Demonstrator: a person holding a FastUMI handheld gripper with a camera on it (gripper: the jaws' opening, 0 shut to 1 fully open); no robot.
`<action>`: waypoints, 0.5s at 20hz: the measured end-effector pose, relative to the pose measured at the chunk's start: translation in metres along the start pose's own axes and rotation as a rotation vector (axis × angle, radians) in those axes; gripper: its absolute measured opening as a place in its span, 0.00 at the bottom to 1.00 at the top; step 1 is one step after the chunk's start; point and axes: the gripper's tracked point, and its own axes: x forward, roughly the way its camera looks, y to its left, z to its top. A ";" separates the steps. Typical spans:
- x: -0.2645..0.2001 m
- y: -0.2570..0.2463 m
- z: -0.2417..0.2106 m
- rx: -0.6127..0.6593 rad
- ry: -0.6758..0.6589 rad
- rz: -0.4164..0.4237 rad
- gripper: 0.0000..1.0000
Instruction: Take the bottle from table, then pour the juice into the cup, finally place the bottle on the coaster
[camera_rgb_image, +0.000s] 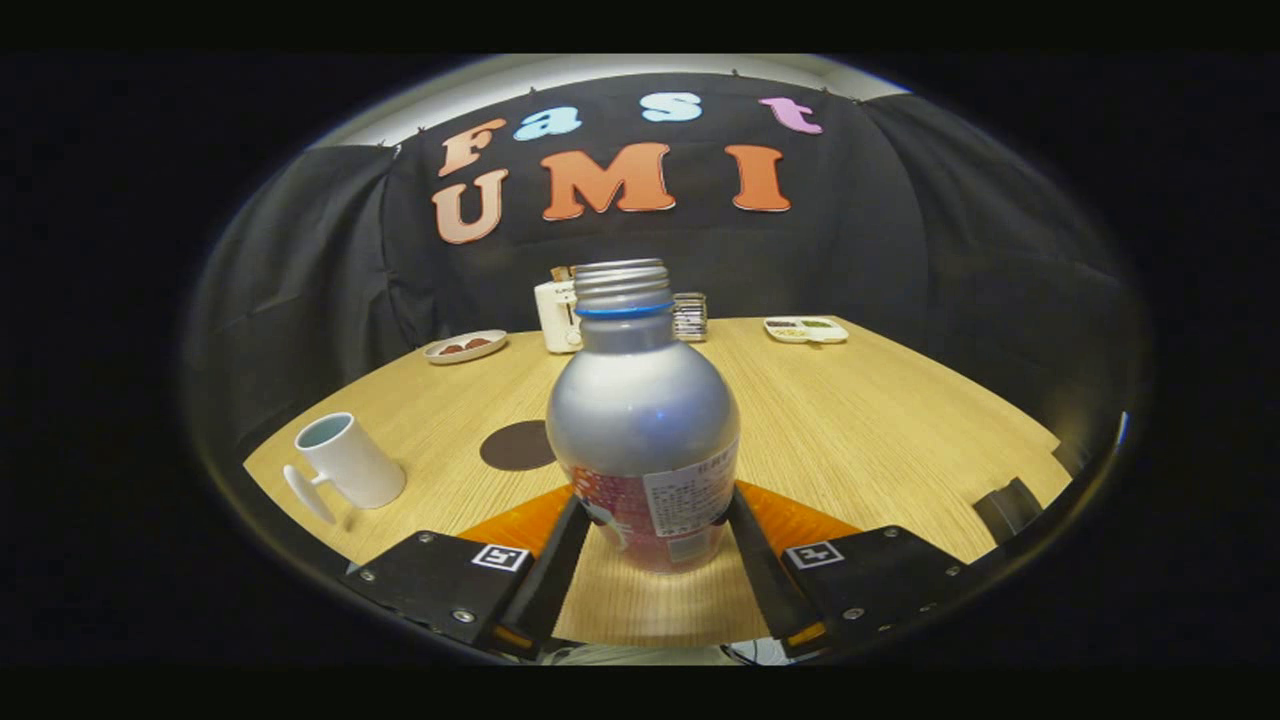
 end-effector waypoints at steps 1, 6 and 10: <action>-0.001 0.005 0.005 -0.016 -0.003 -0.002 0.78; -0.009 0.034 0.031 -0.129 -0.035 -0.014 0.78; -0.009 0.066 0.048 -0.226 -0.062 -0.019 0.78</action>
